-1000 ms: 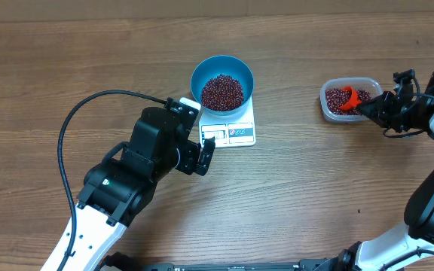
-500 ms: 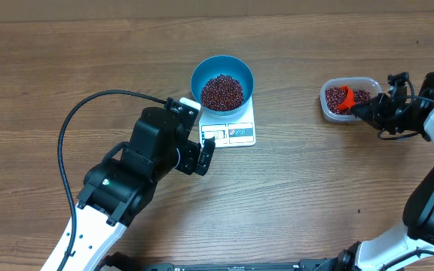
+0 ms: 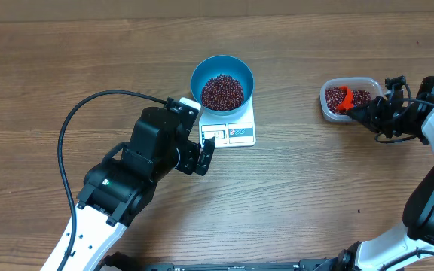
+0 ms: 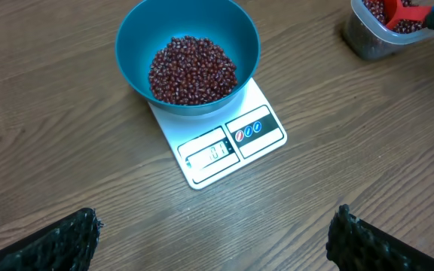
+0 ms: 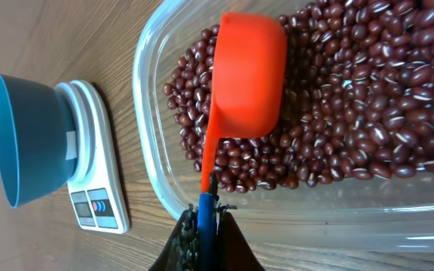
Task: Scoop item into bowl and weigh 150g on scale
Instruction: 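Drag the scoop through the beans to fill it, right gripper, then lift the filled scoop and carry it left over the blue bowl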
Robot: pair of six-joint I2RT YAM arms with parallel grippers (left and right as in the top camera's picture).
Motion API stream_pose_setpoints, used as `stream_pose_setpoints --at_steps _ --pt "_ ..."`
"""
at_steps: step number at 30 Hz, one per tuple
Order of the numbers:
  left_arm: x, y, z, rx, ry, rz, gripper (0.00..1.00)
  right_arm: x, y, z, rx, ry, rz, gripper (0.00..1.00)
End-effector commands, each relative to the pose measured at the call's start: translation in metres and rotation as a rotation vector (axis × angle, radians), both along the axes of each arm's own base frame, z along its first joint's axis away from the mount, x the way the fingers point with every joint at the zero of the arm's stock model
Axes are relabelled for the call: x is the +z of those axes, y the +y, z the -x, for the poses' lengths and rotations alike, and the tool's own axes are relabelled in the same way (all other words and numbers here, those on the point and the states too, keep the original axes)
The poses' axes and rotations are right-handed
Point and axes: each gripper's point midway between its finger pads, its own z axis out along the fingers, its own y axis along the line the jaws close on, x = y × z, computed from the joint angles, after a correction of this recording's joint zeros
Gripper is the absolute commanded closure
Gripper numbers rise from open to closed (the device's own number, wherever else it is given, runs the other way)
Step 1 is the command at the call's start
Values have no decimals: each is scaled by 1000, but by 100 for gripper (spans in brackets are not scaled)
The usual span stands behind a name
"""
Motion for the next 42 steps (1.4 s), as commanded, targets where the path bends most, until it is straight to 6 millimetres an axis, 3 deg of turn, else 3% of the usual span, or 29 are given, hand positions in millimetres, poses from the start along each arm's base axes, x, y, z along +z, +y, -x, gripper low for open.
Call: stream_pose_setpoints --at_steps 1,12,24,33,42 --pt "-3 4 -1 7 -1 -12 0 -14 15 7 26 41 -49 96" --pt "-3 3 -1 7 -1 -12 0 2 14 5 29 -32 -149 96" --pt "-3 3 -1 7 0 -12 0 10 -16 11 -56 -59 -208 96" --pt "-3 3 -1 7 -1 -12 0 31 -14 10 -39 -149 -317 96" --pt "-3 3 -1 7 -1 -12 1 44 -28 14 -78 -192 -386 96"
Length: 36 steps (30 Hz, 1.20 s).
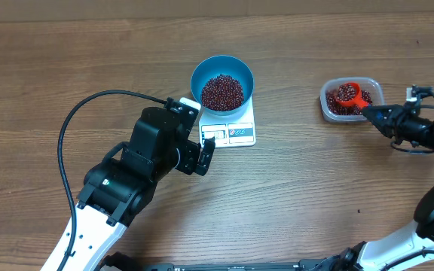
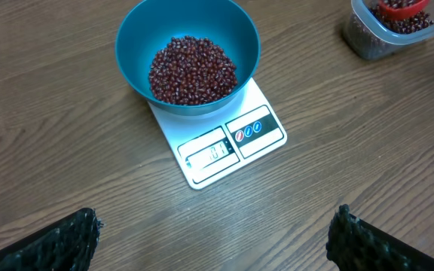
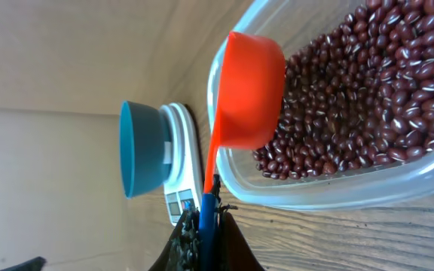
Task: Scoop item into bowl and weigh 150g on scale
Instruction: 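Lift the filled scoop and carry it left over the blue bowl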
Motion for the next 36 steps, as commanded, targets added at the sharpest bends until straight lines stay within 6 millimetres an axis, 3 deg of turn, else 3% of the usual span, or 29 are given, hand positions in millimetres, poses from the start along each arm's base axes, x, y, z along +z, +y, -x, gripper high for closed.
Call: stream_pose_setpoints --at_steps 1,16,23,29,36 --pt "-3 3 -1 7 0 -12 0 10 -3 2 -8 -47 -65 96" --pt "-3 3 -1 7 0 -12 0 48 10 5 28 -180 -259 96" --pt "-3 3 -1 7 0 -12 0 49 16 7 34 -157 -282 96" --pt "-3 3 -1 7 0 -12 0 51 51 4 137 -177 -280 96" --pt "-3 3 -1 7 0 -12 1 51 115 2 318 -179 -279 96"
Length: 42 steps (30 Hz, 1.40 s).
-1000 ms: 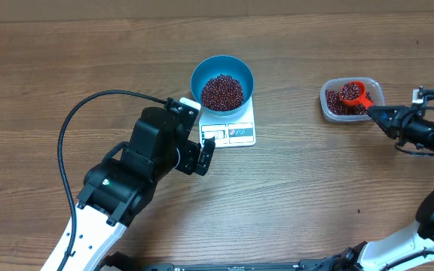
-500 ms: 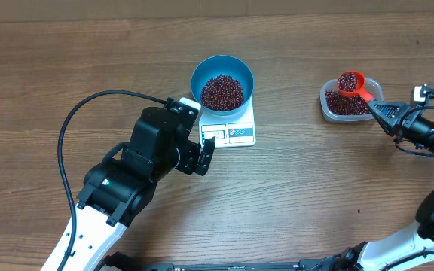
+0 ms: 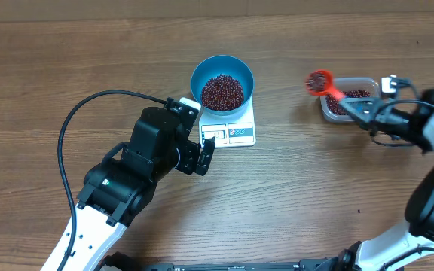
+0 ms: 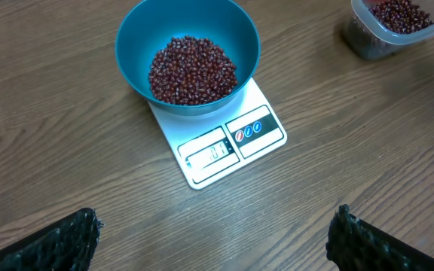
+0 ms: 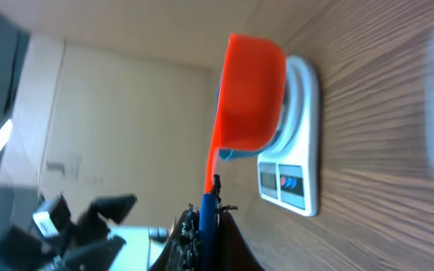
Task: Scoop item into bowl and weigh 150g on scale
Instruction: 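Lift the filled scoop and carry it left over the blue bowl, then tilt the scoop with the right gripper to pour beans into the bowl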
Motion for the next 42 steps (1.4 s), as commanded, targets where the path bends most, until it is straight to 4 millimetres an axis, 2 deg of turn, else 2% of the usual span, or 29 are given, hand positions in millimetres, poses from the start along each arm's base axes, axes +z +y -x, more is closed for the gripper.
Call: stream_pose_setpoints --at_steps 1,8,11,14,23,32,37,42 --pt "-3 3 -1 7 0 -12 0 4 35 1 99 -50 -21 96" --pt "-3 3 -1 7 0 -12 1 6 93 10 260 -89 -20 96" --pt "-3 3 -1 7 0 -12 0 9 113 15 316 -109 -35 96" --pt "-3 3 -1 7 0 -12 0 11 124 16 351 -147 -35 96" --pt "-3 3 -1 7 0 -12 1 17 135 9 378 -164 -48 96" --pt "-3 3 -1 7 0 -12 0 20 149 3 416 -291 -11 96" --pt "-3 3 -1 7 0 -12 1 8 159 -11 390 -261 88 96" --pt "-3 3 -1 7 0 -12 0 5 170 -22 373 -299 150 96"
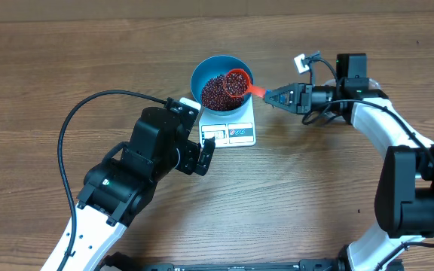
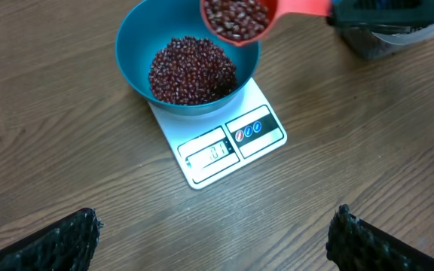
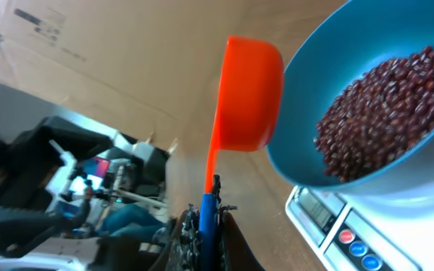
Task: Scoop item into bowl and weigh 150g on scale
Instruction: 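Tilt the scoop with the right gripper to pour beans into the bowl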
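A blue bowl [image 1: 211, 69] with red beans in it stands on a white scale [image 1: 241, 134]. An orange scoop [image 1: 237, 83] full of red beans hangs over the bowl's right rim, and my right gripper [image 1: 277, 96] is shut on its blue handle just right of the scale. In the left wrist view the loaded scoop [image 2: 236, 16] shows over the bowl [image 2: 138, 38], with the scale's display [image 2: 217, 153] facing me. My left gripper [image 1: 202, 155] is open, low and just left of the scale's front. The right wrist view shows the scoop [image 3: 246, 94] beside the bowl [image 3: 353, 128].
A clear container [image 2: 386, 36] of beans is at the far right of the left wrist view, largely behind the right gripper. A black cable [image 1: 74, 120] loops on the table left of my left arm.
My right gripper has carried the bean-filled scoop from just left of the container to over the bowl's right rim. The left arm has not moved.
The scoop lay tipped in the container's beans in my right gripper's grasp. Then it sat level in the container, loaded with beans. After that it was in the air left of the container, and now it hangs over the bowl on the scale.
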Robot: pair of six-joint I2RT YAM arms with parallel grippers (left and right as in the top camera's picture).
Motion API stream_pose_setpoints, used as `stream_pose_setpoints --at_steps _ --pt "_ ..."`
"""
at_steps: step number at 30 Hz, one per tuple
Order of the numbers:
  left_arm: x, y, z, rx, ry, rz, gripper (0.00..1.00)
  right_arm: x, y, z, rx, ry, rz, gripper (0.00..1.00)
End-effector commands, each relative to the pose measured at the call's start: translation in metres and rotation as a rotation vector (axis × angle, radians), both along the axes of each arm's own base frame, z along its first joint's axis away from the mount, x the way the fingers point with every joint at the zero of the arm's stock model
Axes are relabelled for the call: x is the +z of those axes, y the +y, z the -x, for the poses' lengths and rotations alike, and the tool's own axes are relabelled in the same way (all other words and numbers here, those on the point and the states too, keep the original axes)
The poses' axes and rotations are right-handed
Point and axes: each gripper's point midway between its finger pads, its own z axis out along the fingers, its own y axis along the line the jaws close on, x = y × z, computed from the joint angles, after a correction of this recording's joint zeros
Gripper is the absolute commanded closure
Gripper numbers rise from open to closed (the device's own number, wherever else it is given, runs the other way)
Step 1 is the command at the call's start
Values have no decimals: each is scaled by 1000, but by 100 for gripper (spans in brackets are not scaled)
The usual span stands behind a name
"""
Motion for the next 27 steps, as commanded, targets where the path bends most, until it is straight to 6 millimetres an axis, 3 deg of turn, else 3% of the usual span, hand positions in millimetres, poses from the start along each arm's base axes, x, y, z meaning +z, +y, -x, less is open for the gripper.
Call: stream_pose_setpoints --at_steps 1,11,27 --pt "-3 3 -1 7 0 -12 1 -10 7 -8 -38 15 58 96" --pt "-3 3 -1 7 0 -12 0 -42 9 -38 -199 -60 294 96" --pt "-3 3 -1 7 0 -12 1 -37 13 -46 -84 -511 386 96"
